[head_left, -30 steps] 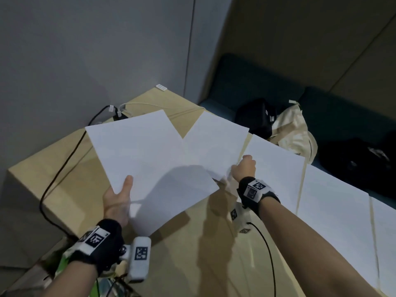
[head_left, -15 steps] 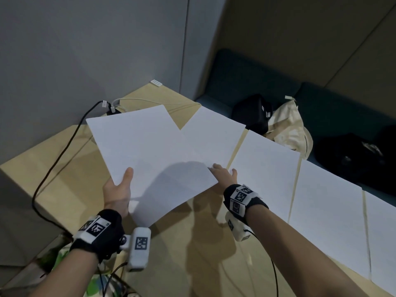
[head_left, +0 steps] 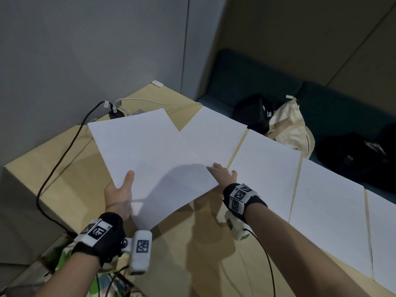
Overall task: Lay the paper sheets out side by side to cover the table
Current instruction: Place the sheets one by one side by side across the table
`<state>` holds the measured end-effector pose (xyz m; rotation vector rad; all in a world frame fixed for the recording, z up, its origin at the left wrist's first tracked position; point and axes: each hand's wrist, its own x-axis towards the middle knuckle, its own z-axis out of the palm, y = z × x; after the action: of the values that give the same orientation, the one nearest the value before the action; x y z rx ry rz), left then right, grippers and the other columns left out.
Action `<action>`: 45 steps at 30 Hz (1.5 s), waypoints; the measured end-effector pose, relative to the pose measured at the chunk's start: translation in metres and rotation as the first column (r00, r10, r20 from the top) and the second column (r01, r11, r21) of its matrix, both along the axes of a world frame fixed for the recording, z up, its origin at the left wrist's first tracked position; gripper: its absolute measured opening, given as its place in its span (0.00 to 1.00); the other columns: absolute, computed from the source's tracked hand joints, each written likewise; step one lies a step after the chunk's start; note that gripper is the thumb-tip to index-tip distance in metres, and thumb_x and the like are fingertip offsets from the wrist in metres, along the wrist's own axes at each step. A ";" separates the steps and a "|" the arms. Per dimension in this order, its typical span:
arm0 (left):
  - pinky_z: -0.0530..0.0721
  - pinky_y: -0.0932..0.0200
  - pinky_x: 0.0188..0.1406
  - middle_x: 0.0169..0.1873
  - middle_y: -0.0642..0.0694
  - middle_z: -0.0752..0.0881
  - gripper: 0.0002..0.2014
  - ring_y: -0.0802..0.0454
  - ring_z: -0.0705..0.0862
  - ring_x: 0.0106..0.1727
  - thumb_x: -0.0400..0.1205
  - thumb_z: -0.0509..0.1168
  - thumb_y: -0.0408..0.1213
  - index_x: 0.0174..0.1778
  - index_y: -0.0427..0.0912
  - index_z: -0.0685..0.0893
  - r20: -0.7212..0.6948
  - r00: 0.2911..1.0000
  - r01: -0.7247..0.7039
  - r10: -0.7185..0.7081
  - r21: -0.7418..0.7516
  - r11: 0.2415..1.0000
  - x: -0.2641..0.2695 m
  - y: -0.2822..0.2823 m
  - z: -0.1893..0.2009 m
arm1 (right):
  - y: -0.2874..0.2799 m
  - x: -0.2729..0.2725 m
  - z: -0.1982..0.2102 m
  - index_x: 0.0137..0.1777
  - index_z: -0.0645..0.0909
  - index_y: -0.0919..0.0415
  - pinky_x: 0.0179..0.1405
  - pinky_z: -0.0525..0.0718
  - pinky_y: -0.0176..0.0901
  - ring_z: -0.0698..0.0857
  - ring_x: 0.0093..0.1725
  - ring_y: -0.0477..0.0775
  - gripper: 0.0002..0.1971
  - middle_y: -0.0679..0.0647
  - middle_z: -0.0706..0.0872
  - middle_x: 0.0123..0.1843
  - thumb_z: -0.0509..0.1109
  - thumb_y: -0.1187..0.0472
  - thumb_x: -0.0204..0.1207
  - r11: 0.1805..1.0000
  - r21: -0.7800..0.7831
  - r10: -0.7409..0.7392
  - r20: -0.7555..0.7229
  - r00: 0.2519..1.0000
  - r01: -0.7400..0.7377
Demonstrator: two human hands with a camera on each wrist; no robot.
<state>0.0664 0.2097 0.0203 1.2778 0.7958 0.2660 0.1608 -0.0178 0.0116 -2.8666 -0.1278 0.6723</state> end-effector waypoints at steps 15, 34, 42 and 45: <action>0.75 0.56 0.56 0.56 0.44 0.83 0.18 0.47 0.81 0.56 0.82 0.64 0.38 0.66 0.33 0.79 0.020 0.997 0.068 -0.070 0.059 0.996 -0.003 0.005 0.002 | -0.005 -0.004 0.024 0.63 0.79 0.68 0.65 0.74 0.52 0.80 0.63 0.62 0.18 0.62 0.83 0.63 0.55 0.58 0.83 0.863 0.464 -0.253 0.060 0.966 0.197; 0.77 0.52 0.54 0.42 0.43 0.84 0.11 0.46 0.80 0.47 0.84 0.60 0.38 0.39 0.40 0.83 0.028 0.929 0.370 -0.369 -0.061 0.927 0.005 -0.033 0.011 | -0.042 -0.058 0.044 0.25 0.74 0.57 0.18 0.70 0.24 0.75 0.15 0.35 0.17 0.48 0.76 0.24 0.67 0.66 0.77 0.544 0.774 -0.504 -0.007 0.863 0.324; 0.75 0.56 0.37 0.29 0.40 0.79 0.15 0.49 0.75 0.31 0.77 0.70 0.42 0.30 0.36 0.79 0.018 0.940 0.340 -0.341 0.055 0.939 -0.005 -0.035 0.010 | -0.060 -0.086 0.042 0.27 0.72 0.59 0.14 0.64 0.27 0.69 0.13 0.40 0.17 0.44 0.72 0.17 0.65 0.66 0.79 0.399 0.831 -0.574 -0.104 0.812 0.388; 0.79 0.57 0.41 0.31 0.39 0.81 0.17 0.49 0.79 0.33 0.83 0.62 0.43 0.43 0.30 0.84 0.037 0.939 0.341 -0.343 0.054 0.939 -0.006 -0.042 0.015 | -0.061 -0.095 0.042 0.25 0.69 0.57 0.14 0.65 0.24 0.69 0.11 0.38 0.19 0.40 0.71 0.10 0.64 0.67 0.79 0.357 0.847 -0.635 -0.090 0.767 0.394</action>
<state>0.0605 0.1678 0.0351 1.4250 0.5176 0.0326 0.0662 -0.0788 0.0541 -1.8188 0.3515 0.0232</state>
